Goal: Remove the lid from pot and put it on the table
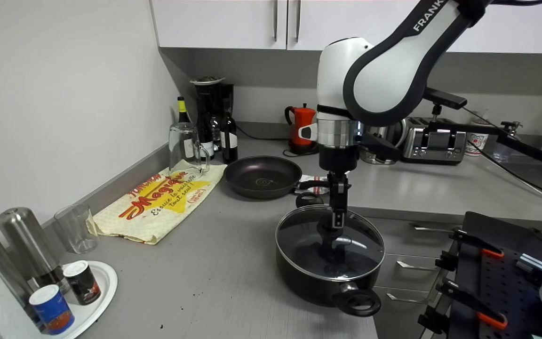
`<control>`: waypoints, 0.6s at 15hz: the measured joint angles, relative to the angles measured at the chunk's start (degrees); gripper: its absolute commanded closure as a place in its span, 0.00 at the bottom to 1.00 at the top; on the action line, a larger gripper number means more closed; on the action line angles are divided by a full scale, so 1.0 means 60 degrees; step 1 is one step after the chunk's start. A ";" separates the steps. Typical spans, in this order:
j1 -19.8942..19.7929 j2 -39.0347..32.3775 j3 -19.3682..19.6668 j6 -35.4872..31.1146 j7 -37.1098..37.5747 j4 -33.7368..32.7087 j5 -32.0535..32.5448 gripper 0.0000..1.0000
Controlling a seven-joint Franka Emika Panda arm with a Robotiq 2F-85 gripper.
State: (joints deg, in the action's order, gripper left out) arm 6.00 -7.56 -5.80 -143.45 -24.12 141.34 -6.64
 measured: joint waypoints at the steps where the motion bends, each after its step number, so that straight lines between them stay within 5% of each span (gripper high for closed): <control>1: -0.0032 -0.0070 -0.0048 -0.0002 0.0000 -0.0002 -0.0003 0.00; 7: -0.0183 -0.0359 -0.0291 -0.0049 0.0000 -0.0075 -0.0008 0.00; 9: -0.0220 -0.0431 -0.0351 -0.0049 0.0000 -0.0100 -0.0008 0.27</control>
State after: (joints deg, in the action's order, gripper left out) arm 4.68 -10.15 -7.91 -143.75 -24.12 140.74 -6.69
